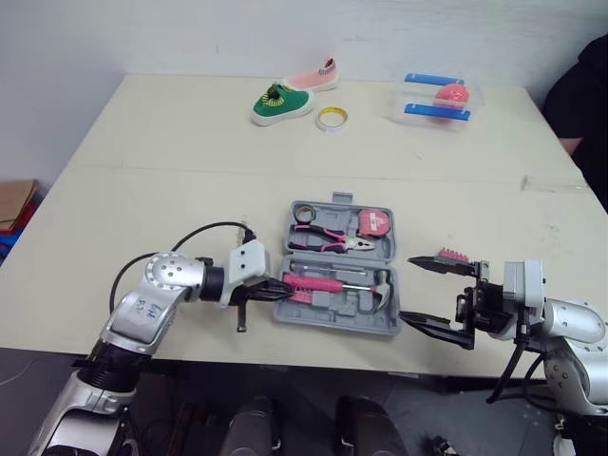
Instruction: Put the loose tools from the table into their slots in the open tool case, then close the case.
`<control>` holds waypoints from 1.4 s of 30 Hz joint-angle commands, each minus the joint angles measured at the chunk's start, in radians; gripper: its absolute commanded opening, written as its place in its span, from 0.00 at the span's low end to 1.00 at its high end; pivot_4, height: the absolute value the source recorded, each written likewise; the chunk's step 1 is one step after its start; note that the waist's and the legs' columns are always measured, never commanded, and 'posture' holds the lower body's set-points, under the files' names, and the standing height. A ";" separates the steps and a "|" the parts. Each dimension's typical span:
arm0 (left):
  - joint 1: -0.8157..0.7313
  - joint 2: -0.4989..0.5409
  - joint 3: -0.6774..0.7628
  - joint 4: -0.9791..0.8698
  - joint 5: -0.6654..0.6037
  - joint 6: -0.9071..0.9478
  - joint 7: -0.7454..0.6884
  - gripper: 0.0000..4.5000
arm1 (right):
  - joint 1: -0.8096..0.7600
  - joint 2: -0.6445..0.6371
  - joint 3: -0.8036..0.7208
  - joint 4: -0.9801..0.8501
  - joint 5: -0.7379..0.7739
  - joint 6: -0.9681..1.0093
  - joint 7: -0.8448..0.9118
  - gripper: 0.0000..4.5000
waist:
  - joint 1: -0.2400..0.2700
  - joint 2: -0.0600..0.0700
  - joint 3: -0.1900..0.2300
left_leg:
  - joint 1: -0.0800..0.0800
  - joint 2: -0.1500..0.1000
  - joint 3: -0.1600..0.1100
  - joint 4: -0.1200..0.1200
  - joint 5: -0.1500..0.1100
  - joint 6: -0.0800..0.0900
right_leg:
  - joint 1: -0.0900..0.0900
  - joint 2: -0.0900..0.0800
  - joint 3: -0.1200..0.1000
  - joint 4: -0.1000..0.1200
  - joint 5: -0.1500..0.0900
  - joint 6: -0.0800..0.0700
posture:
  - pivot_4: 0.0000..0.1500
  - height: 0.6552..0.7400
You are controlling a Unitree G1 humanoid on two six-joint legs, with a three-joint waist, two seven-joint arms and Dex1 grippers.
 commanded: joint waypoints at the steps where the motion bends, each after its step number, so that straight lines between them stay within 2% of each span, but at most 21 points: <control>1: 0.000 0.019 -0.034 0.006 0.038 0.005 0.001 0.02 | 0.008 -0.006 -0.033 -0.041 0.023 0.001 -0.012 1.00 | 0.000 0.000 0.000 | 0.000 0.000 0.000 0.000 0.000 0.000 | 0.000 0.000 0.000 0.000 0.000 0.000 | 1.00 1.00; 3: -0.003 0.035 -0.078 0.019 0.070 0.007 -0.019 0.02 | 0.006 -0.009 -0.031 -0.051 0.021 0.008 -0.026 1.00 | 0.000 0.000 0.000 | 0.000 0.000 0.000 0.000 0.000 0.000 | 0.000 0.000 0.000 0.000 0.000 0.000 | 1.00 1.00; 6: -0.020 0.028 -0.125 0.064 0.145 -0.013 0.024 0.02 | 0.004 -0.013 -0.024 -0.076 0.019 0.026 -0.046 1.00 | 0.001 0.002 -0.001 | 0.001 0.000 0.000 0.000 0.000 0.000 | 0.001 0.000 0.000 0.000 0.000 0.000 | 1.00 1.00; 11: -0.025 0.011 -0.163 0.099 0.167 0.109 0.060 0.02 | -0.018 -0.026 -0.019 -0.111 0.023 0.066 -0.072 1.00 | 0.002 0.003 -0.004 | 0.002 0.000 0.000 0.000 0.000 0.000 | 0.002 -0.001 0.001 0.000 0.000 0.000 | 1.00 1.00; 15: -0.024 0.006 -0.180 0.118 0.172 0.071 0.063 0.02 | -0.051 -0.034 -0.022 -0.118 0.024 0.093 -0.094 1.00 | 0.001 0.004 -0.014 | 0.003 0.000 0.000 0.000 0.000 0.001 | 0.003 -0.001 0.001 0.001 0.000 0.000 | 1.00 1.00; 18: -0.018 -0.044 -0.094 0.106 0.081 -0.025 0.057 0.02 | -0.048 -0.033 -0.037 -0.115 0.017 0.090 -0.106 1.00 | 0.004 0.006 -0.017 | 0.003 0.000 0.000 0.000 -0.001 0.000 | 0.003 -0.001 0.003 0.000 0.000 0.000 | 1.00 1.00; 22: 0.012 -0.098 0.092 0.096 -0.066 -0.131 0.053 0.02 | -0.027 -0.034 -0.103 -0.068 0.017 0.079 -0.138 1.00 | 0.003 0.005 -0.017 | 0.000 0.000 -0.001 0.000 -0.002 0.004 | 0.001 -0.003 0.004 0.000 0.000 0.000 | 1.00 1.00; 25: 0.088 -0.069 0.281 0.077 -0.196 -0.209 0.010 0.19 | 0.033 -0.054 -0.211 0.042 -0.016 0.028 -0.131 1.00 | 0.001 0.004 -0.016 | -0.001 0.000 -0.001 0.000 -0.001 0.002 | 0.000 -0.002 0.003 -0.002 0.000 0.000 | 1.00 1.00; 30: 0.208 0.007 0.491 0.161 -0.230 -0.286 0.038 0.69 | 0.120 -0.047 -0.333 0.182 -0.063 -0.073 -0.150 1.00 | -0.011 0.004 -0.016 | 0.000 -0.001 0.001 -0.003 -0.003 0.003 | 0.001 -0.002 0.000 -0.004 0.000 0.000 | 1.00 1.00; 33: 0.279 0.049 0.618 0.270 -0.194 -0.389 0.087 0.99 | 0.174 -0.049 -0.411 0.309 -0.097 -0.138 -0.175 1.00 | -0.020 0.004 -0.016 | 0.001 -0.002 0.002 -0.002 -0.005 0.007 | 0.001 -0.003 -0.001 -0.004 0.001 0.001 | 1.00 1.00; 42: 0.463 0.103 0.842 0.433 -0.204 -0.483 0.188 0.99 | 0.282 -0.077 -0.560 0.627 -0.182 -0.284 -0.288 1.00 | -0.025 0.004 -0.015 | 0.003 -0.002 0.001 -0.010 -0.009 0.002 | 0.000 -0.006 0.006 -0.008 0.000 0.000 | 1.00 1.00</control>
